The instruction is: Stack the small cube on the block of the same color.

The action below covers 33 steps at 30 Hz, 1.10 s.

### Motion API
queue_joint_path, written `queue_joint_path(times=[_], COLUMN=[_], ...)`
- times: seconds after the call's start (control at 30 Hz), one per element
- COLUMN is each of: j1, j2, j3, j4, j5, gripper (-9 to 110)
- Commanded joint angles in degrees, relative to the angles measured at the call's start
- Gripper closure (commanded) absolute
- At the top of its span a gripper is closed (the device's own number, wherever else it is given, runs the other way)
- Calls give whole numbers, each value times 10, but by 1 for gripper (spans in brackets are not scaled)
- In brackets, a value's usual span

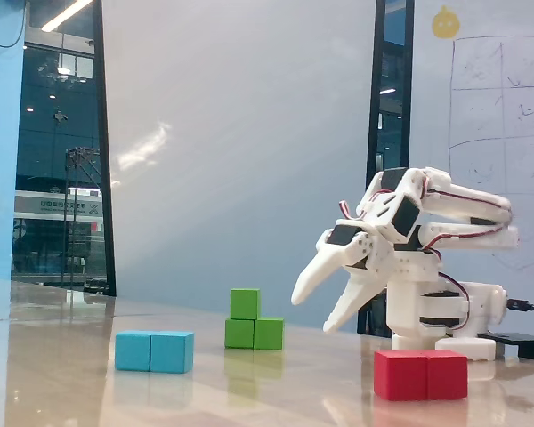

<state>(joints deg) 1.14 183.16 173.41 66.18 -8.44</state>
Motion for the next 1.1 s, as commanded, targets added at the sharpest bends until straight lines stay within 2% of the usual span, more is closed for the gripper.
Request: queue_joint_path(times=[0.0,0.2,0.43,0.57,1.07], j1=[-7,-9,-11,-10,-5], j2=[74,149,148,148,145], j3=[-1,10,11,11,11], j4=[41,88,88,88,88], j5=[3,11,29,30,29], gripper=[78,81,103,100,101])
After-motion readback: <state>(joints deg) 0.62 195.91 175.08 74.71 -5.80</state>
